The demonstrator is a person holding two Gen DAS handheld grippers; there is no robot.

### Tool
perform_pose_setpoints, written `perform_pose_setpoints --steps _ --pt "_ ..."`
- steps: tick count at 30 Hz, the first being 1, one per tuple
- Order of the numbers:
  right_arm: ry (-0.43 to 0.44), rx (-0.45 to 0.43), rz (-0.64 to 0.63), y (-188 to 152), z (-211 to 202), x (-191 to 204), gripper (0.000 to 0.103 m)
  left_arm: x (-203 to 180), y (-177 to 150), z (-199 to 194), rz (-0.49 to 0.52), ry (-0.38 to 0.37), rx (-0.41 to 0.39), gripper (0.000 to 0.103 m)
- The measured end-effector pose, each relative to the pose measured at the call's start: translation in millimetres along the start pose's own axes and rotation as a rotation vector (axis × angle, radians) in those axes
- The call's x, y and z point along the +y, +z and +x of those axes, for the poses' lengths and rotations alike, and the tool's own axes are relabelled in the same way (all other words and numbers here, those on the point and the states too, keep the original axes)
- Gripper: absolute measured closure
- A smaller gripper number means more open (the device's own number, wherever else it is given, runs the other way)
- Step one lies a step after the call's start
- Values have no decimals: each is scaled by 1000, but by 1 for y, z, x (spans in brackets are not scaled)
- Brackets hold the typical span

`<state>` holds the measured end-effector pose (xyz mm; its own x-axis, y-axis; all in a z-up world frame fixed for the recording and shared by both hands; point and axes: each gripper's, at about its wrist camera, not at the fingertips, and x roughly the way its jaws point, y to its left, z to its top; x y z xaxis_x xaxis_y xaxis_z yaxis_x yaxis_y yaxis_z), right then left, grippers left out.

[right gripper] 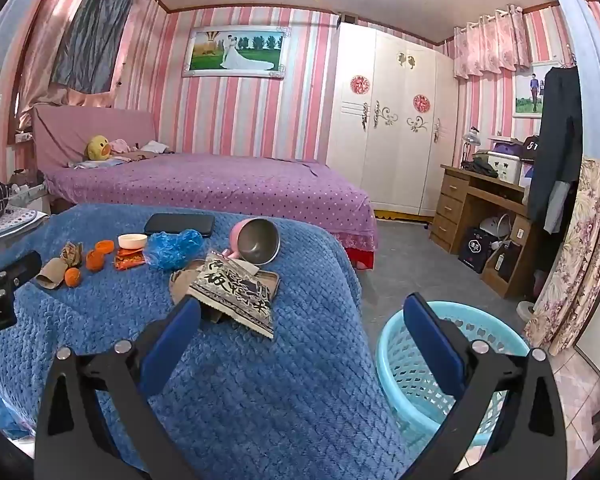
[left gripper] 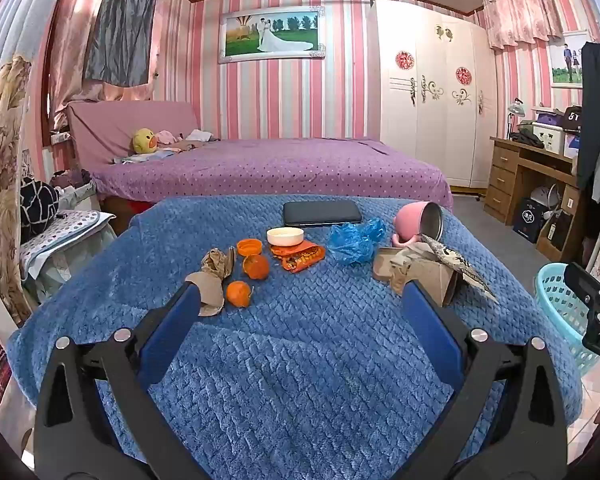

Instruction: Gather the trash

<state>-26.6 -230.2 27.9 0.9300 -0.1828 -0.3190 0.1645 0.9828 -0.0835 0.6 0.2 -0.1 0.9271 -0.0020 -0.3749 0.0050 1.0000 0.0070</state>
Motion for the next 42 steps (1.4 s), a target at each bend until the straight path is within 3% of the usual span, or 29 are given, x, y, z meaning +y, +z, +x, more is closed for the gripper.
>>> perform_pose_setpoints --steps 42 --pt "-9 3 -11 0 0 -6 4 0 0 0 0 0 -4 5"
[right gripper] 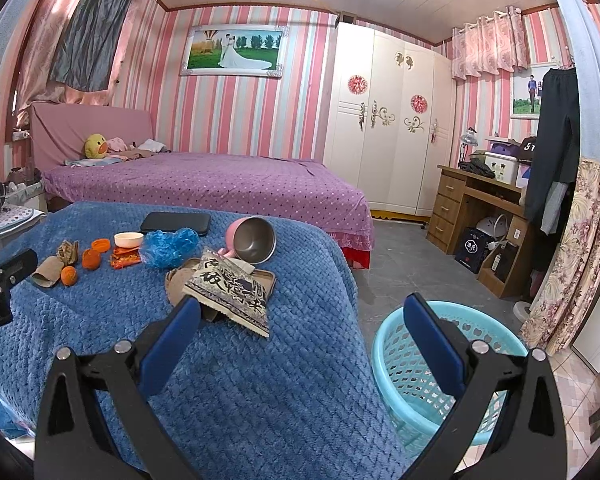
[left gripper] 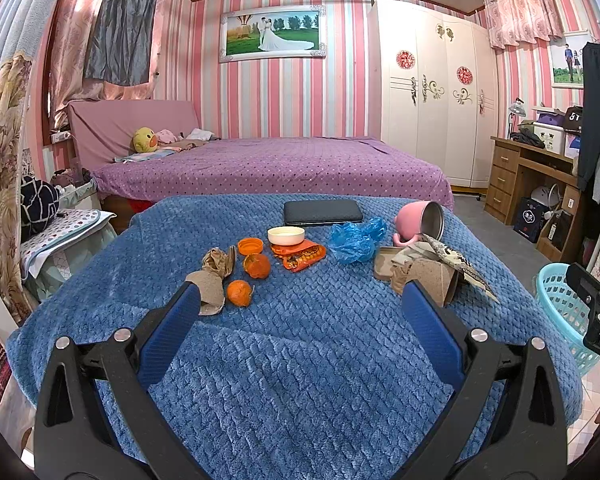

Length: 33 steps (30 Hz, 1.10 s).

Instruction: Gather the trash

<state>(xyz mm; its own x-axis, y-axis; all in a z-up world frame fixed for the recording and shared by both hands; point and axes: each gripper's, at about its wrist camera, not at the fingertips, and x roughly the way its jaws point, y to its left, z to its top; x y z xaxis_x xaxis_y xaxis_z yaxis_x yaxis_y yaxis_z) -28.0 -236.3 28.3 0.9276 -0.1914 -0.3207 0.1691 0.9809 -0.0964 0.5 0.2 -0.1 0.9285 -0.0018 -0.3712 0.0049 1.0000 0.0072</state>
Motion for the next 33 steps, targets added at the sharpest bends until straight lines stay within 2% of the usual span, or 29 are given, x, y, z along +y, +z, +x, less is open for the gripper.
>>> perform_pose_setpoints --steps 33 --pt "-4 8 -1 -3 2 2 4 0 0 0 1 0 2 5"
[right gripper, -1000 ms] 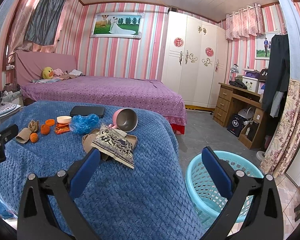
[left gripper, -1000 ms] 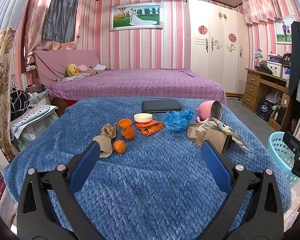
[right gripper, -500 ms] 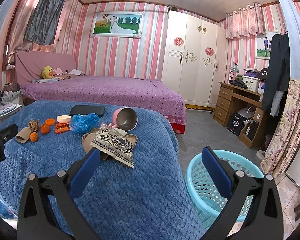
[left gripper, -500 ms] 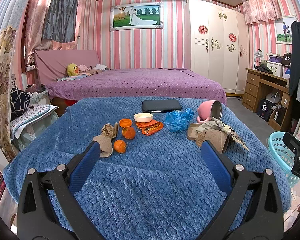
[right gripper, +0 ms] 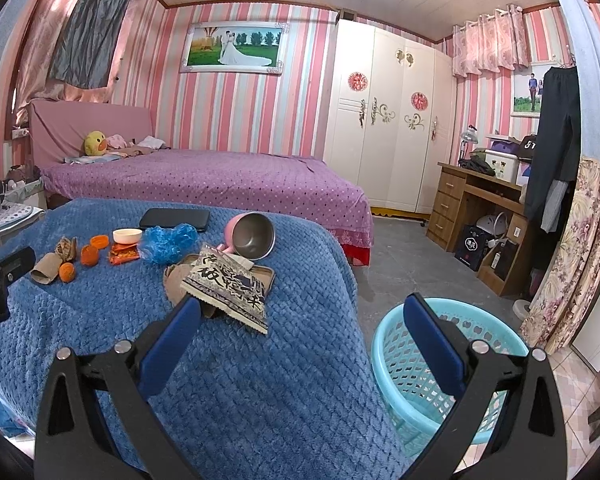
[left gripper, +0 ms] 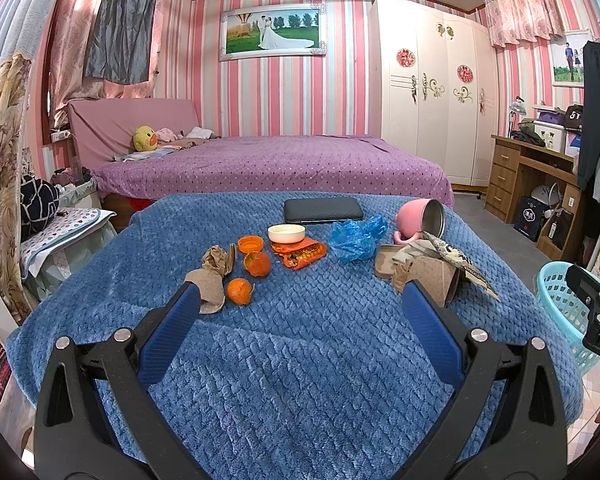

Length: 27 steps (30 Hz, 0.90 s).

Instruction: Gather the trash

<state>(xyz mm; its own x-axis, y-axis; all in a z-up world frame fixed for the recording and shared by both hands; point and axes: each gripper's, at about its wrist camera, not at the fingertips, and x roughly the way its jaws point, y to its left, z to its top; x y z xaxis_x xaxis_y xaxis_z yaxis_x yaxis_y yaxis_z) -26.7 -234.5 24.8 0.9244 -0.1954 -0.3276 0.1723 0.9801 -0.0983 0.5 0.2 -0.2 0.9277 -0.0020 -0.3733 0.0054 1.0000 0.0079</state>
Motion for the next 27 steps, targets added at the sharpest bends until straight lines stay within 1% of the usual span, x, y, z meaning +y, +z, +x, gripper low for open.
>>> perform_pose_setpoints --steps 9,17,27 --pt "1 7 6 -1 1 0 4 0 0 0 3 3 2 5" --pt "-5 10 21 -1 2 -2 4 2 -7 7 7 9 9 5" --pt "-10 26 45 -3 8 -7 4 1 -6 5 11 14 9 5"
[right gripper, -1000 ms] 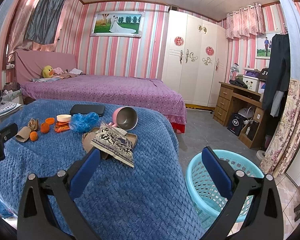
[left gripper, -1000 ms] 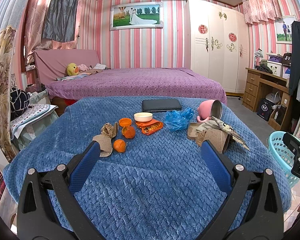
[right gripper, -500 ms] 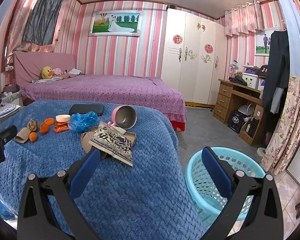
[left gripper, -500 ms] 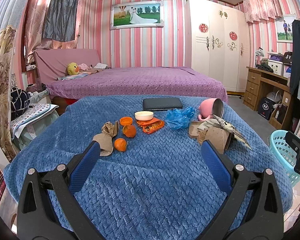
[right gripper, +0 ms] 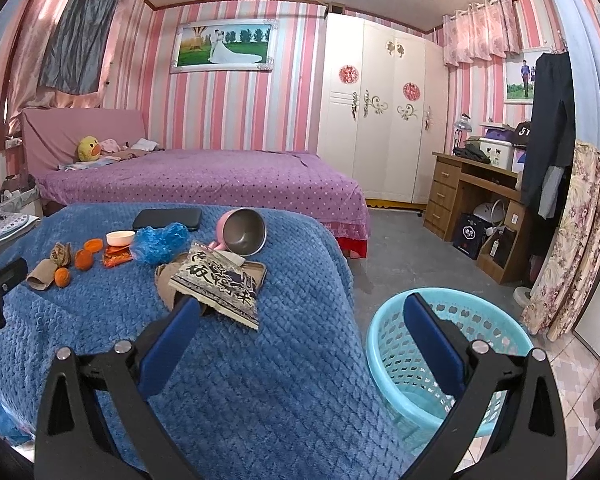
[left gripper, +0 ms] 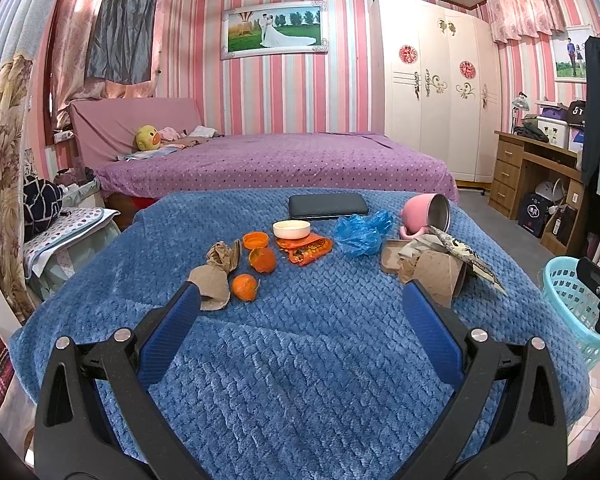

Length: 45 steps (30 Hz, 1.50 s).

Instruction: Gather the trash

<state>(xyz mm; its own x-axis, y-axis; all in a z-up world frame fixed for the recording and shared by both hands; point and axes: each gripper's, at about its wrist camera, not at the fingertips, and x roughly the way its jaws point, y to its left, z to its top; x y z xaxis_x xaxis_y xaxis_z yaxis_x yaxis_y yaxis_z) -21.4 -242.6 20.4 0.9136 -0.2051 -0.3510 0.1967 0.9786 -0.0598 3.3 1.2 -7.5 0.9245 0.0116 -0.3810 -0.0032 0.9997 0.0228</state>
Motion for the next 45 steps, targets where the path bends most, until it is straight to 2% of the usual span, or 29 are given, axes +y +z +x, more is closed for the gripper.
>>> perform_pose_setpoints --steps 17,23,29,33,37,40,45 --pt "7 26 34 5 7 -7 4 7 7 1 5 -11 17 5" --pt "1 1 29 25 9 -9 4 15 23 0 2 -6 8 5" --pt "-25 -39 31 58 22 -15 4 25 49 16 36 6 -2 5" --pt "0 -13 41 66 45 -14 4 36 60 31 21 10 6 5" --pt "5 33 14 52 69 -11 4 49 51 51 6 9 52 5" --pt "-10 69 24 36 82 -14 4 57 37 71 -3 -2 123 5" --pt "-8 117 39 28 91 -21 4 72 19 90 44 41 178 5"
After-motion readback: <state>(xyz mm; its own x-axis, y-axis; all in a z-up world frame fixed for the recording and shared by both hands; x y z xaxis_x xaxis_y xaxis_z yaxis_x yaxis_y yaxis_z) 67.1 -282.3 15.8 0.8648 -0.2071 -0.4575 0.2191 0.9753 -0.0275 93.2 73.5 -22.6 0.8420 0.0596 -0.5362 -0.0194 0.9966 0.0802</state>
